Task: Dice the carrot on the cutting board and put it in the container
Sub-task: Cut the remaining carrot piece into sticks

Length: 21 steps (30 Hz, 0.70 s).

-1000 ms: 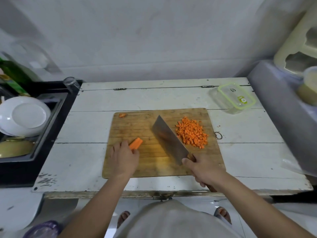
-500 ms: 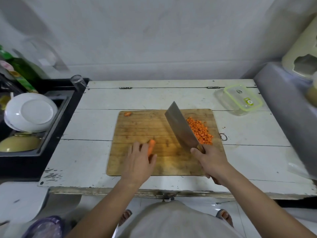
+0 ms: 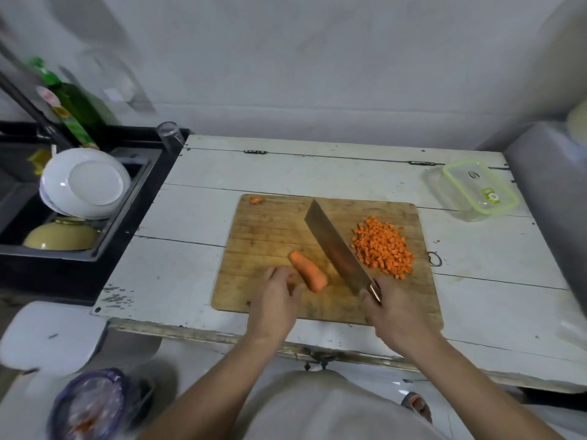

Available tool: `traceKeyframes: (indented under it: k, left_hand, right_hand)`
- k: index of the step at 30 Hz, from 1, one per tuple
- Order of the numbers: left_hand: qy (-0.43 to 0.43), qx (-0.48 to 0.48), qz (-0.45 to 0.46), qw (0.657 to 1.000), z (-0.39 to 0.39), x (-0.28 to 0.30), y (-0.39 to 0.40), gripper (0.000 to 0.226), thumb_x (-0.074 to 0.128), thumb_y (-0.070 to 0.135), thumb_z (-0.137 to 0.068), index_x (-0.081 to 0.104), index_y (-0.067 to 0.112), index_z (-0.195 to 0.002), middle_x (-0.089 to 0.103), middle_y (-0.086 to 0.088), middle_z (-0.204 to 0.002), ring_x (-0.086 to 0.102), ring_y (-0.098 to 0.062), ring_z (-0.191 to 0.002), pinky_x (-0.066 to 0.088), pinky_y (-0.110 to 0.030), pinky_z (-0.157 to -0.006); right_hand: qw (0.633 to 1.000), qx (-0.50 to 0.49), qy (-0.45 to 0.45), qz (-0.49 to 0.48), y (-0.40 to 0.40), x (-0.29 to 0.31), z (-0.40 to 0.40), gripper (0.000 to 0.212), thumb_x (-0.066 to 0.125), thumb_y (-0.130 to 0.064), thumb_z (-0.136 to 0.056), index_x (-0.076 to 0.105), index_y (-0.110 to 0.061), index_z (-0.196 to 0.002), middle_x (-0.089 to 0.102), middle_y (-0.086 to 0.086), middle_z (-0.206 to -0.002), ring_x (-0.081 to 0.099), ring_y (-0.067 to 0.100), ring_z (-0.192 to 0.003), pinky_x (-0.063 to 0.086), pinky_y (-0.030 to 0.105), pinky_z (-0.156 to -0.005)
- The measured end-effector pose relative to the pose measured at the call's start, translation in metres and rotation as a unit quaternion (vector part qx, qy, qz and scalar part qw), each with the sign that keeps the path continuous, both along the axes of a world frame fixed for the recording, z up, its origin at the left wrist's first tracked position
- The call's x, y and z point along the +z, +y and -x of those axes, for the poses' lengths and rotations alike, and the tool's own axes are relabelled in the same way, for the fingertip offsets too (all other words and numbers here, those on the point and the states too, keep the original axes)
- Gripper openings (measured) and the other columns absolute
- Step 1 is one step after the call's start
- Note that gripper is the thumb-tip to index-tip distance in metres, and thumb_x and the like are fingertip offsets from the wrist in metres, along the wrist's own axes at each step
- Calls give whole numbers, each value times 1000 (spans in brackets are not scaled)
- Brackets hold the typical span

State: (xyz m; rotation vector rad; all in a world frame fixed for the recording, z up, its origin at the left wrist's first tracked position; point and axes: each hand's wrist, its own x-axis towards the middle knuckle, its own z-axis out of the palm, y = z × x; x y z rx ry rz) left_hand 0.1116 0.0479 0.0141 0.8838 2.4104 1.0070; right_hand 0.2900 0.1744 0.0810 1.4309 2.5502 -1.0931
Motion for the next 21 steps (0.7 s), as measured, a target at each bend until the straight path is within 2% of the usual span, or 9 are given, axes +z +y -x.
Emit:
traceKeyframes:
  k: [2, 5, 7, 10, 15, 21]
  left_hand:
    - [129, -74, -23, 989, 0, -12, -14, 23, 74, 23, -92, 69, 21, -114, 56, 11, -114, 59, -10, -101, 51, -28, -86]
    - [208, -139, -55, 967, -4, -23, -11, 33, 76, 26, -89, 69, 17, -120, 56, 6, -126, 56, -12, -113, 50, -26, -91]
    - [221, -144, -69, 962, -4, -25, -2, 29, 74, 27, -90, 69, 16, -117, 56, 3, -126, 54, -15, -117, 51, -29, -95]
    - [231, -146, -81, 958, 0, -31, 3, 20, 73, 24, -92, 71, 13, -109, 59, 0, -121, 55, -18, -113, 54, -35, -90]
    - [261, -153, -82, 949, 2, -39, 2, 17, 72, 25, -94, 73, 12, -105, 60, -2, -117, 54, -21, -118, 55, -37, -86]
    - [269, -162, -80, 946, 3, -41, 2, 19, 70, 27, -95, 73, 12, -105, 60, -3, -123, 50, -22, -129, 53, -36, -96]
  right_hand:
    - [998, 35, -44, -26, -7, 4, -2, 19, 48, -42, -101, 50, -29, -88, 62, -2, -73, 62, 19, -66, 50, 39, -60]
    - [993, 56, -70, -72, -18, 9, 1, 26, 43, -46, -102, 54, -25, -92, 63, -2, -77, 62, 22, -72, 51, 38, -63]
    - [992, 62, -70, -82, -21, 11, 5, 30, 40, -49, -103, 53, -24, -94, 62, -1, -77, 61, 23, -71, 52, 39, -63]
    - [990, 76, -81, -90, -24, 12, 8, 31, 38, -50, -104, 51, -23, -96, 57, -3, -73, 54, 21, -64, 41, 36, -54]
    - [985, 86, -90, -117, -29, 11, 6, 27, 37, -47, -104, 46, -23, -93, 51, -4, -68, 49, 24, -62, 31, 35, -50]
    - [984, 92, -92, -122, -30, 11, 4, 27, 37, -46, -104, 45, -24, -92, 49, -7, -66, 48, 20, -59, 26, 32, -49]
